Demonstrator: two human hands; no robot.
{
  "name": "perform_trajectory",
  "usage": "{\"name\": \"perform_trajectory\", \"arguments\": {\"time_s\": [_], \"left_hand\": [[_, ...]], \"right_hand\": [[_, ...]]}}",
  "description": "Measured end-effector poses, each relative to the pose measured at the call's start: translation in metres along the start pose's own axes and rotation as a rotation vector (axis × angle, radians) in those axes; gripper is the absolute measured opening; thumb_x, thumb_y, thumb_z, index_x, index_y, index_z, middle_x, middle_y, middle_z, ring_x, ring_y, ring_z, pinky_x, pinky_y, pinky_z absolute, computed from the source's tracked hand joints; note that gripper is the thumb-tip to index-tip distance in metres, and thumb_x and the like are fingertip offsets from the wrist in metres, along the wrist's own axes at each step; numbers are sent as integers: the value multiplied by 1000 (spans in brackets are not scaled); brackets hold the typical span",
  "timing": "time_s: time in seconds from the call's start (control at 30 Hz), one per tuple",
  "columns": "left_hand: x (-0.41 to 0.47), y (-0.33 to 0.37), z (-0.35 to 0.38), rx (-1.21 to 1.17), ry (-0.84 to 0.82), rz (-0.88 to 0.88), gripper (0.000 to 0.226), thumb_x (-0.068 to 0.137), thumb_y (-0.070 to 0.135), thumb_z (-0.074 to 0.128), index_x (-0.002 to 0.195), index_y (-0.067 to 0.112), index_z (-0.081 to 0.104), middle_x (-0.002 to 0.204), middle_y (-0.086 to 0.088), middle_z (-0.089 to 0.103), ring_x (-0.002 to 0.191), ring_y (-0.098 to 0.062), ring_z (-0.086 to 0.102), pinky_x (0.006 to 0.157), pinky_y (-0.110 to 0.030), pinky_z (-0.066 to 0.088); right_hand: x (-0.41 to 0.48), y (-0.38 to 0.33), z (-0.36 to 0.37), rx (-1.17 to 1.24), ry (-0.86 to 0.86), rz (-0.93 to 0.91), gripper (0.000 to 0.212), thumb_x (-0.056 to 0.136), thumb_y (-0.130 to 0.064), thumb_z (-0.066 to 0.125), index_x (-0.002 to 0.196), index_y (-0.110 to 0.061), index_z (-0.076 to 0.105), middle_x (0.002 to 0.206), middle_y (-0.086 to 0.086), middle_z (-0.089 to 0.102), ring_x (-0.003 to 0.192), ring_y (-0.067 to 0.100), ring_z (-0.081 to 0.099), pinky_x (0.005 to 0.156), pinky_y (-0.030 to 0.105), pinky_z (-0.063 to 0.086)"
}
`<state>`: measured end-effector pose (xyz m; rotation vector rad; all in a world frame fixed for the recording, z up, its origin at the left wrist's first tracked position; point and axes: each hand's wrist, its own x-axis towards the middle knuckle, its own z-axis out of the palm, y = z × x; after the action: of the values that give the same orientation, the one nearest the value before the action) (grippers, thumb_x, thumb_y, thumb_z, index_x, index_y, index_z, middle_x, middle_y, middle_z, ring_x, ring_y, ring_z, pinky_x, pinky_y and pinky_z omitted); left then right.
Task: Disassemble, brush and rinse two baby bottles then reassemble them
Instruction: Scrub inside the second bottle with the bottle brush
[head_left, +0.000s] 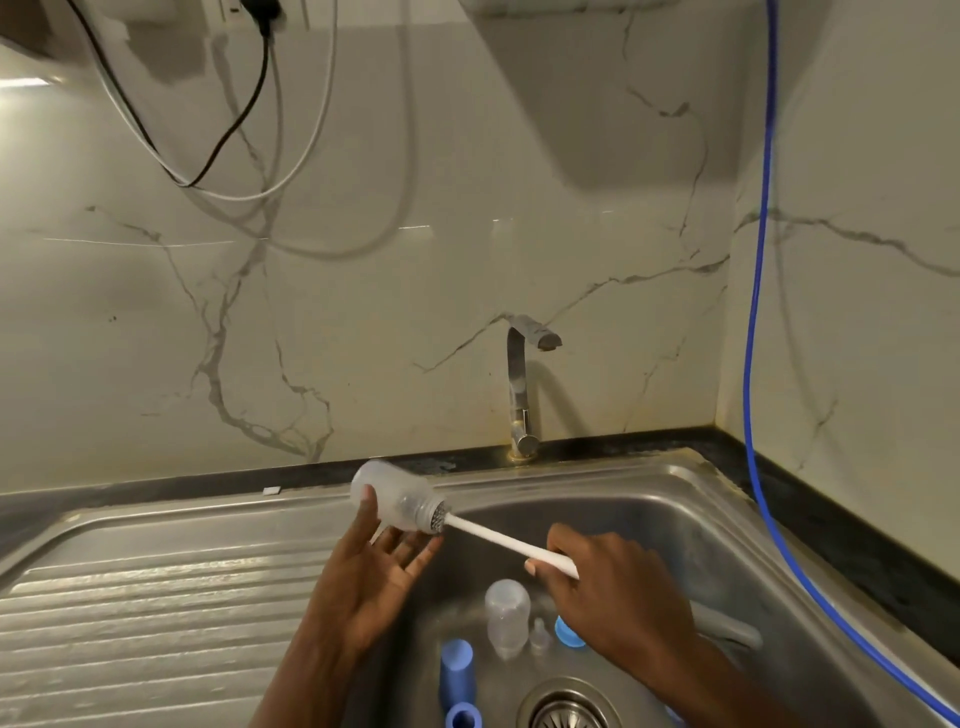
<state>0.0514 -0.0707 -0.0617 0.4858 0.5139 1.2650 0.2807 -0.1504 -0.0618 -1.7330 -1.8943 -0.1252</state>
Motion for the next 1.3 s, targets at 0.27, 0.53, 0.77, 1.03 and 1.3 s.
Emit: {"name": "perform_trajectory", "arguments": {"time_s": [0.27,0.53,0.77,1.03,1.3], "left_hand": [[3,-3,-6,49,73,122,53,89,19,57,138,2,46,119,-19,64,99,-30,69,64,-38,62],[-2,-1,-8,41,-31,24,71,76,24,76,139,6,49,136,-22,57,123,-36,58,97,-58,50],[2,-7,2,110,130,84,52,80,29,66,125,5,52,107,-17,67,99,-28,65,79,-37,58],[2,4,-6,-45,15,94,34,92,20,53,121,3,51,116,-21,60,113,-32,59,81,-42,57],[3,18,-30,-23,114,162,97,59,31,92,139,9,42,134,-21,56,120,-35,58,112,-48,38]], "right_hand": [[2,-5,2,189,-160,33,36,92,-59,46,88,-24,54,76,-2,63,75,16,59,67,36,44],[4,2,7,258,-277,114,34,92,-62,41,77,-32,49,80,-3,60,78,16,54,72,32,43],[2,-6,4,187,-293,103,34,92,-61,42,82,-30,52,86,-1,62,89,20,59,75,34,46],[5,-11,-16,984,-908,450,41,99,-52,42,79,-20,58,55,-6,33,38,4,22,35,16,16],[3,8,-36,1027,-1044,412,34,102,-36,45,104,-10,67,62,-2,46,45,5,36,40,16,31]]}}
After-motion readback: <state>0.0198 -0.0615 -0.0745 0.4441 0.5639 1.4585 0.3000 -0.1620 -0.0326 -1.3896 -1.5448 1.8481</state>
